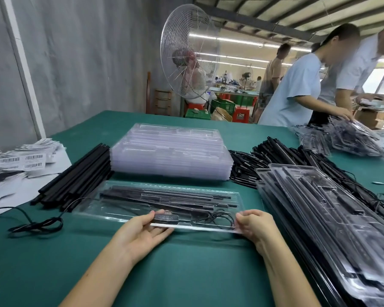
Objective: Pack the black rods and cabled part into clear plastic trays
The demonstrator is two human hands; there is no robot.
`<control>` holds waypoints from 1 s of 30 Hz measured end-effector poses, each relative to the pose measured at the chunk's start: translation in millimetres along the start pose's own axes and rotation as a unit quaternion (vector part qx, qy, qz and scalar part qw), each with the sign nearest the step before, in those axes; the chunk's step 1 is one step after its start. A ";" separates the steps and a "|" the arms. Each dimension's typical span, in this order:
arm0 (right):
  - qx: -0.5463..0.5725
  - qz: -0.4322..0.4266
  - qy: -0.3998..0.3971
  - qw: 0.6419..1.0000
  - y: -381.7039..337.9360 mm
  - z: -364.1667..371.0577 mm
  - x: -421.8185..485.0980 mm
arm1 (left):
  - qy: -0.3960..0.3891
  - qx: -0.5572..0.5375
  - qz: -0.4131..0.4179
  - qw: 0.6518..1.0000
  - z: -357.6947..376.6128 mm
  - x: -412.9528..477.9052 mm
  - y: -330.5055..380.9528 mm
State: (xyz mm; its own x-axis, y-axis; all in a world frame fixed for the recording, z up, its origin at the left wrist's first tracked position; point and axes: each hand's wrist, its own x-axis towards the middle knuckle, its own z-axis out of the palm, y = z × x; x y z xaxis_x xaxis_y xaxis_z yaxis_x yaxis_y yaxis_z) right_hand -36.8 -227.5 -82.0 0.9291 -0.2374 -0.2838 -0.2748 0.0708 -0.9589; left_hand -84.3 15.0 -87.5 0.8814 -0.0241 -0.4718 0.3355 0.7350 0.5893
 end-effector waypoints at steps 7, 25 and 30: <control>-0.169 -0.125 0.027 0.977 5.1 -0.2 -0.4 | -0.007 -0.008 0.009 1.000 5.1 -4.3 3.0; -0.440 -0.211 0.156 0.859 2.1 -3.7 -8.2 | -0.157 0.475 -0.050 0.864 7.3 -41.7 28.7; -0.449 -0.209 0.173 0.851 0.4 3.8 -11.0 | 0.094 0.513 0.301 0.798 -9.9 -40.1 83.4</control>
State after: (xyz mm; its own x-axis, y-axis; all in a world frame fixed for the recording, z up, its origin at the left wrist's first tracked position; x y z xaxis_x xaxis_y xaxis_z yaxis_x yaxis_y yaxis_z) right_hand -46.2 -221.2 -79.3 0.9061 -0.3424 0.2486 -0.1613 -0.8227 -0.5451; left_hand -95.0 84.0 -25.9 0.9523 0.2978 0.0663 0.0507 -0.3690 0.9280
